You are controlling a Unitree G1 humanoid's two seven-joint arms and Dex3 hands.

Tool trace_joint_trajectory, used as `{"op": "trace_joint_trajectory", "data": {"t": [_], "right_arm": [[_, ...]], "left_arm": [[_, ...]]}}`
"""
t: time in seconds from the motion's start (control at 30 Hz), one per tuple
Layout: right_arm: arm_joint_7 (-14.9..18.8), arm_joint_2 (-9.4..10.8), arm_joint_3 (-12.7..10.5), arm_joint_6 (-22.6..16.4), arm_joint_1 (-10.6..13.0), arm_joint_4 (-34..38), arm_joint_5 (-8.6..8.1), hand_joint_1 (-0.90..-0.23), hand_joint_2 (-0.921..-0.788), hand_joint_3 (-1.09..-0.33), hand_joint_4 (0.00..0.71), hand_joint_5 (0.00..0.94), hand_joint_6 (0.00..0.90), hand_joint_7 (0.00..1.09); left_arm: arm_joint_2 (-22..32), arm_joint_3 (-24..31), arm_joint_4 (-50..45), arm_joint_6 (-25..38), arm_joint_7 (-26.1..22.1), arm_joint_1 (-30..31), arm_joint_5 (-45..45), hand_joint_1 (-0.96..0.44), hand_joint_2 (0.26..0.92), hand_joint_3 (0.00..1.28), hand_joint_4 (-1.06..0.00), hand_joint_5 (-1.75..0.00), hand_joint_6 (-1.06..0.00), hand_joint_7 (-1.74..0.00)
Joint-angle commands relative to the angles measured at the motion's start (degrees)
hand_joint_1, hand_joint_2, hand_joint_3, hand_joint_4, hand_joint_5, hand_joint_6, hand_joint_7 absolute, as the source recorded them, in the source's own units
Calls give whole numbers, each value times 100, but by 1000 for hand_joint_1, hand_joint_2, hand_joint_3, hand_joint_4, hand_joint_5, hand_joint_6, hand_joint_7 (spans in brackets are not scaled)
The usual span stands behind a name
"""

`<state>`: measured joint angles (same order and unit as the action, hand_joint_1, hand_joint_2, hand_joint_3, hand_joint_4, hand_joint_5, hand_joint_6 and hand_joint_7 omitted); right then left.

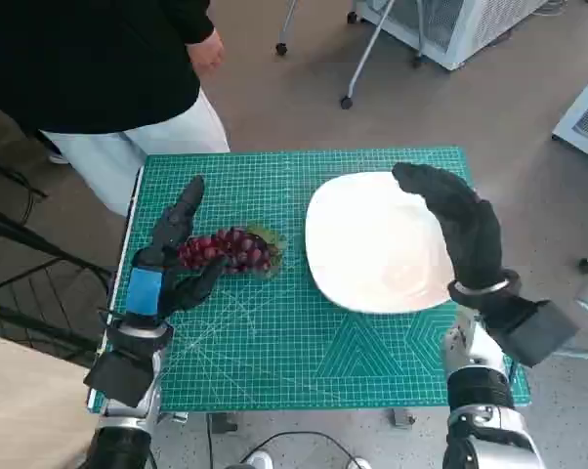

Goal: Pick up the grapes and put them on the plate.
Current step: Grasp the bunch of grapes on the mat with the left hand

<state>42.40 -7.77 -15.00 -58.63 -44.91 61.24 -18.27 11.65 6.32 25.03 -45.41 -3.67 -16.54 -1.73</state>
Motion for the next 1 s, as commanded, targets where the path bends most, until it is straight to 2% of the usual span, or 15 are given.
{"op": "trace_joint_trajectory", "data": {"t": [0.03, 1.0], "right_arm": [[23, 14, 1, 73, 88, 35, -14, -488, -921, -554, 235, 0, 199, 4], [16, 3, 26, 86, 64, 28, 10, -495, -921, -554, 234, 0, 199, 3]], "left_arm": [[14, 9, -77, -9, 26, 30, -13, -407, 921, 313, -312, 0, -368, 0], [34, 9, -31, -27, -19, 12, 21, -401, 921, 315, -312, 0, -367, 0]]}}
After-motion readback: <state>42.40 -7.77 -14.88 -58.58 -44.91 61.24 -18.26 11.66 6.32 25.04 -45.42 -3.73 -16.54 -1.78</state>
